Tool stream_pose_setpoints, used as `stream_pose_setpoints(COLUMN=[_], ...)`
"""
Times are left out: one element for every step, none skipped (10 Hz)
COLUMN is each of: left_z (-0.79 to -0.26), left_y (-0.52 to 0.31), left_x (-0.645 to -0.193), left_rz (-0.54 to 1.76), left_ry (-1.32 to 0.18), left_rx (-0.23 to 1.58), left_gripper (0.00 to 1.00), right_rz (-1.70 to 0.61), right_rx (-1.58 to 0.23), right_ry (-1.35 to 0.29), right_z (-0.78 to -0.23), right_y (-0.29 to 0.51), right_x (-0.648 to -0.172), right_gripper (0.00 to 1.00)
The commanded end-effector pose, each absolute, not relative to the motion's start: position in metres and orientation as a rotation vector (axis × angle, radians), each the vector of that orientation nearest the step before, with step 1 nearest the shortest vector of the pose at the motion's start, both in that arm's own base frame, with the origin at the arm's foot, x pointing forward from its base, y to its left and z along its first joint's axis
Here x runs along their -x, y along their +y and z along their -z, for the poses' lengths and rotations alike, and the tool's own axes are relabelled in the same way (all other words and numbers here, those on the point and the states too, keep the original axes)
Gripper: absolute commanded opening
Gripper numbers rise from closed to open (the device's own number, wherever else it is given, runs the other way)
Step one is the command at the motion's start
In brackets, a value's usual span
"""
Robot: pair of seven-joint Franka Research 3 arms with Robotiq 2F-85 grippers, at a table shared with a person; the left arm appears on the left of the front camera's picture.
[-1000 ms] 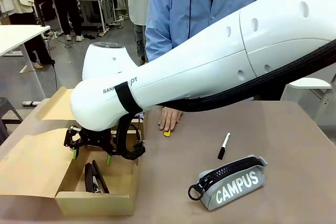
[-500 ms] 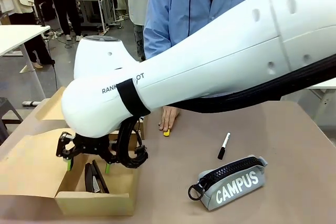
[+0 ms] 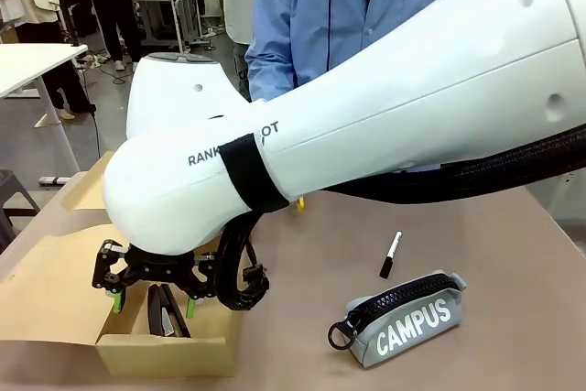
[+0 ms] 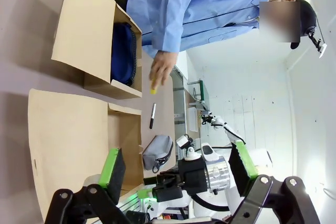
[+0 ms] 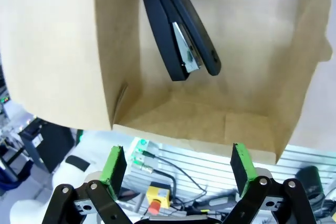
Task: Place items inside the box.
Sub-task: Pick up a Pencil pouch or Stapler and place it inside the Mailer Box closest to the robot.
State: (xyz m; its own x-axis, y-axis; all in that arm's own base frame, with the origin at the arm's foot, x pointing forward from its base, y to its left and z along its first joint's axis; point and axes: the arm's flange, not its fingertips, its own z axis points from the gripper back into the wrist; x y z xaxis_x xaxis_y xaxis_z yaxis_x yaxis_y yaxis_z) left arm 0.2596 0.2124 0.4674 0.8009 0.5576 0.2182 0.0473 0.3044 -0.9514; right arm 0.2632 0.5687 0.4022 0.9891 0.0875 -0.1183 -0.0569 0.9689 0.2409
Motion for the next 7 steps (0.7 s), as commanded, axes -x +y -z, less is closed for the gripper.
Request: stream_pose_setpoints(left_z=[-0.468,-0.468,-0.468,-0.468,-0.468,-0.468,-0.468], left_y=[0.211,0.211,0.211,0.211,0.211,0.211,0.211], left_x=[-0.259,-0.259,-0.259,-0.259,-0.259,-0.259,-0.259], left_rz=[-0.348,-0.348,-0.348,-0.348,-0.348,-0.348,-0.348], left_ry=[-0.605,-0.605,-0.605,-0.605,-0.605,-0.605,-0.605], left_rx=[1.242,1.242,1.242,1.242,1.242,1.242,1.242], left_gripper=[1.00,1.00,1.00,1.00,1.00,1.00,1.00], right_rz=[-0.103,-0.143,-0.104,-0.096,-0.042,0.015,0.021], right_rx=[-0.204,-0.233,-0.311,-0.405,-0.574,-0.696,-0.853], right_ry=[0.155,0.179,0.191,0.213,0.236,0.207,0.159], right_z=[-0.404,-0.414,-0.429,-0.443,-0.453,-0.454,-0.449], right_y=[0.573,0.547,0.503,0.452,0.388,0.346,0.297], right_x=[-0.272,-0.272,-0.271,-0.270,-0.265,-0.257,-0.241], right_gripper=[1.00,1.00,1.00,1.00,1.00,1.00,1.00])
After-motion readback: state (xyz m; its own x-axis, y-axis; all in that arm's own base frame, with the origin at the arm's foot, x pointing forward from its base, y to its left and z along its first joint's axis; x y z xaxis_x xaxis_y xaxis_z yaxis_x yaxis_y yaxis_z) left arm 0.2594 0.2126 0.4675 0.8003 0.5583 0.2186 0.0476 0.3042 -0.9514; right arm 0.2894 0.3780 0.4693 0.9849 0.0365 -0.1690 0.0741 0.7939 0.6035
